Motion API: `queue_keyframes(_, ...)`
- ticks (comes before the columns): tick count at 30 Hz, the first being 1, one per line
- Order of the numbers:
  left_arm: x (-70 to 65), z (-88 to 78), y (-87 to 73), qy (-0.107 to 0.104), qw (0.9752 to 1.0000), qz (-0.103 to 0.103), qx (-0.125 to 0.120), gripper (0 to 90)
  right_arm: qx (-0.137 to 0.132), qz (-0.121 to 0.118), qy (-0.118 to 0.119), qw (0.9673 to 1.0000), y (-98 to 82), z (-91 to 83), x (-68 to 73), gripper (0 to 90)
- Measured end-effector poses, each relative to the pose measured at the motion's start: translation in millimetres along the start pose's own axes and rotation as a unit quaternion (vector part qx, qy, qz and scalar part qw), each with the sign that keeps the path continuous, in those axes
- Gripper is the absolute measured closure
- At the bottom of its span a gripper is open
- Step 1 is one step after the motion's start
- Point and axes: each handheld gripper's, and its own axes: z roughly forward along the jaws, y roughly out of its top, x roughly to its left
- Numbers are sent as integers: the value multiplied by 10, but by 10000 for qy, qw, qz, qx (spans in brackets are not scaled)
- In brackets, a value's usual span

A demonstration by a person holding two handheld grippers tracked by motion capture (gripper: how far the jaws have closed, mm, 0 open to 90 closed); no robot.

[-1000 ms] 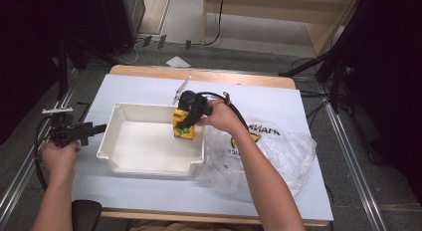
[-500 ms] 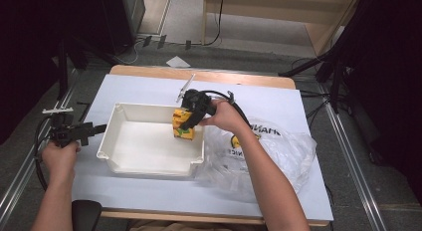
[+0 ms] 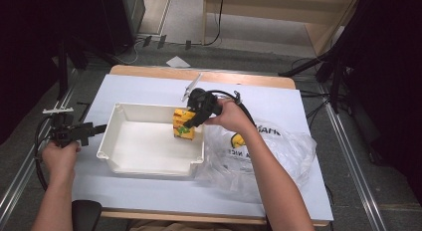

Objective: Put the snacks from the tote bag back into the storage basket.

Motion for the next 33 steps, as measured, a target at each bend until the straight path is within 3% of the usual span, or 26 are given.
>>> queue_keyframes(5,2,-1,-1,-3,10000,-10,-5,219,-60,-248,18,9997,-22,-3,-1,494)
queue_keyframes(8,6,-1,-1,-8,10000,-15,-1,219,-33,-120,81,9999,-14,-3,-7,486)
queue_keyframes(10,7,-1,-2,-5,10000,-14,-2,219,-40,40,184,9998,-3,-5,-21,414)
queue_keyframes(14,7,-3,-3,-7,10000,-12,-3,219,-74,264,299,9992,-18,-59,-12,387)
queue_keyframes(22,-4,4,-3,-3,10000,9,3,219,-317,258,115,9991,-66,-232,50,369)
queue_keyframes(27,-6,11,-5,3,10000,-1,8,219,-361,469,-15,9982,-85,-334,99,368)
queue_keyframes(33,-2,10,-4,15,10000,7,33,219,-521,560,-92,9970,-151,-465,168,374)
